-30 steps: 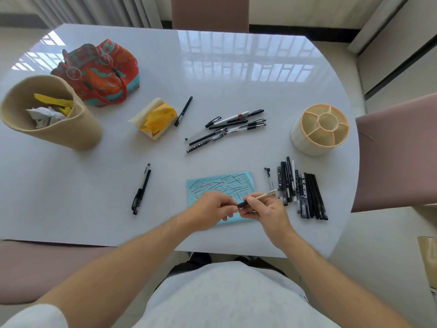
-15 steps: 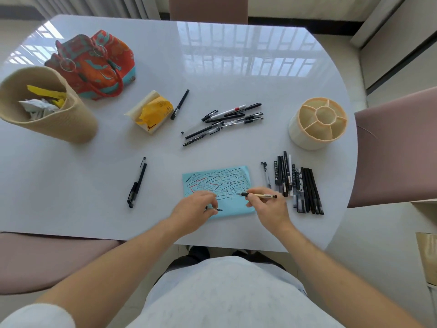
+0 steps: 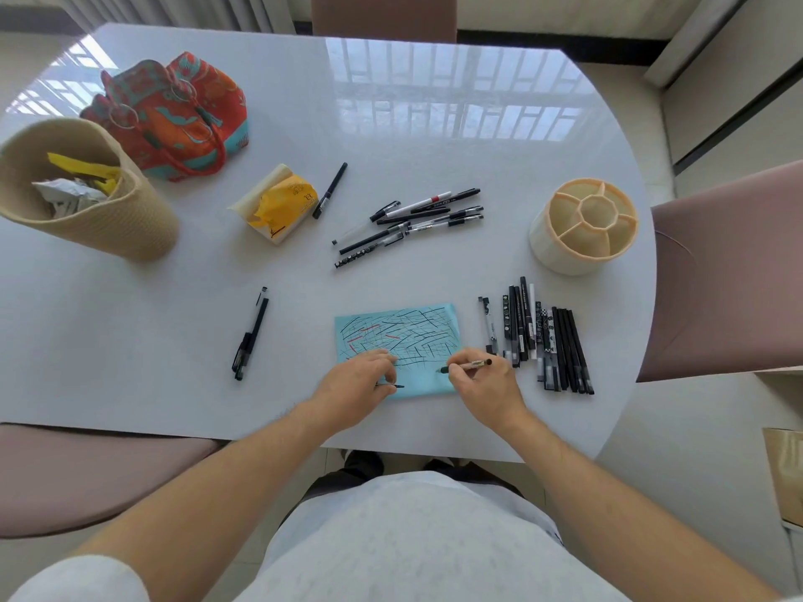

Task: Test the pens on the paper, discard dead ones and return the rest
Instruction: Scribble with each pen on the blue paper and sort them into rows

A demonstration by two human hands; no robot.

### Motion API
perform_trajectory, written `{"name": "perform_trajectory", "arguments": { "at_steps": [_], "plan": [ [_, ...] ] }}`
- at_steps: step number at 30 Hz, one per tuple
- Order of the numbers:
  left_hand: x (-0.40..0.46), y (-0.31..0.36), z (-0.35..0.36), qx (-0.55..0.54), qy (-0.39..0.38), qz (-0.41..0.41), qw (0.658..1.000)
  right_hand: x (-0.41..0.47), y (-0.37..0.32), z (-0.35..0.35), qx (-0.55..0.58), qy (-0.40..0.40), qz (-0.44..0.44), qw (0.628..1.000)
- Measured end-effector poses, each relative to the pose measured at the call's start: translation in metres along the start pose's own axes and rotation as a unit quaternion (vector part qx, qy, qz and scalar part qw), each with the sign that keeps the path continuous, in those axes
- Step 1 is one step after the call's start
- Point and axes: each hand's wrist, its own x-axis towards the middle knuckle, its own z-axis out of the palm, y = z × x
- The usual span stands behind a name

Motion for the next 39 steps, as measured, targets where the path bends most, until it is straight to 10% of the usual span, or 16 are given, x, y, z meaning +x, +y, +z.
{"name": "perform_trajectory", "arguments": {
  "at_steps": [9,39],
  "plan": [
    [-0.003,0.011,-0.008,-0.163,0.057,-0.055,0.983,-0.01,-0.019,-0.021,0.379,0.013,0.114,0.918],
    [-0.011,0.044,-0.012,-0.193,0.104,-0.055,0.974,-0.027,-0.047,0.031,0.27,0.006,0.106,0.957]
  ]
}}
